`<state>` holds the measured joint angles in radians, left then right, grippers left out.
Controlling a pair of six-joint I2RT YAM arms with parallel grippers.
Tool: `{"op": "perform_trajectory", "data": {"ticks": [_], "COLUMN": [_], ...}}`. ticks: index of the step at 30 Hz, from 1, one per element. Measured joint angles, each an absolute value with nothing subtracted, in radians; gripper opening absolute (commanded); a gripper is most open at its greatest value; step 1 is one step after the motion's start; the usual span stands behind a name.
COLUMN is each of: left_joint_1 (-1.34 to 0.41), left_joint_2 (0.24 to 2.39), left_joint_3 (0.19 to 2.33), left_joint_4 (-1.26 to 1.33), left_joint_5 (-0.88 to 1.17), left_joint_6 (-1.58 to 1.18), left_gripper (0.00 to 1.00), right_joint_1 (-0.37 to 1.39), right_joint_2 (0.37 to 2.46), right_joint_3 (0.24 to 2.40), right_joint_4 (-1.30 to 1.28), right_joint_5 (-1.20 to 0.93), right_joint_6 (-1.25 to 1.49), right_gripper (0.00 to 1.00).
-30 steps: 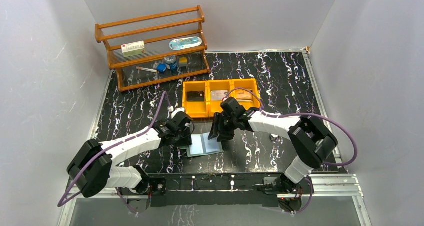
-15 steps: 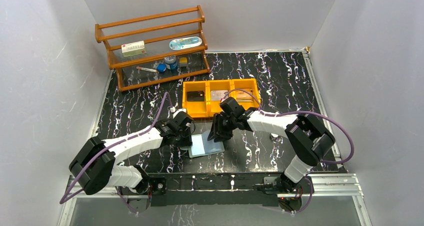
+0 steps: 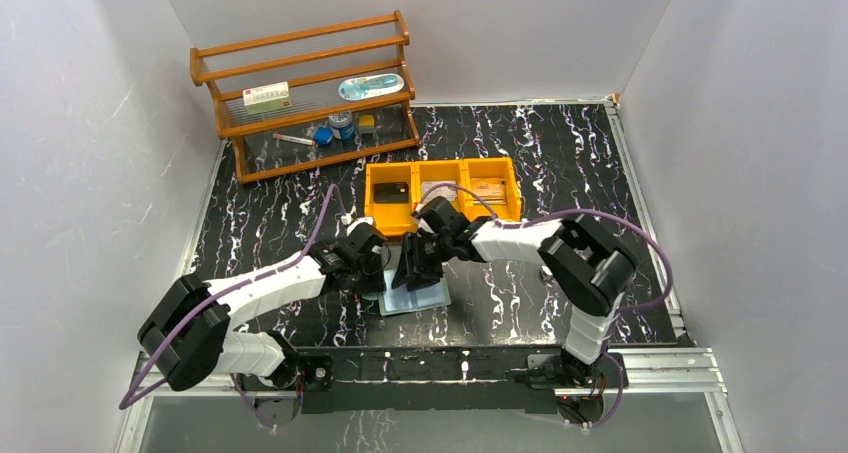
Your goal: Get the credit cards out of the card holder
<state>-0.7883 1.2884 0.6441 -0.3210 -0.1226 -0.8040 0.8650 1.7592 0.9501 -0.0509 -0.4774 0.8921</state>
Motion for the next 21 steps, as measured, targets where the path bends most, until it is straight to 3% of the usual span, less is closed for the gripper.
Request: {"op": "perform_trajectory", "data": {"ticks": [9, 11, 16, 21], "left_joint_1": [-0.788, -0.788, -0.788, -0.788], "left_joint_2": [1.247, 1.243, 1.226, 1.176], "left_joint_3": [0.641, 0.638, 0.636, 0.636], "left_joint_4": [-0.347, -0.351, -0.381, -0.366], "left_joint_5": [-0.152, -0.159, -0.190, -0.197], "left_joint_6": [-0.823, -0.830, -0.852, -0.853], "left_gripper": [0.27, 0.27, 0.36, 0.43], "right_joint_1": [0.911, 0.911, 0.911, 0.911], "right_joint_2": [1.833, 1.832, 1.832, 1.801], "right_joint_3": [0.989, 0.989, 0.984, 0.946], "right_joint_4": [-0.006, 0.002, -0.002, -0.007], "right_joint_5": [-0.505, -0.505, -0.471, -0.423], "right_joint_6": [0.902, 0.903, 0.920, 0.940], "right_gripper": [0.62, 0.58, 0.37, 0.38]}}
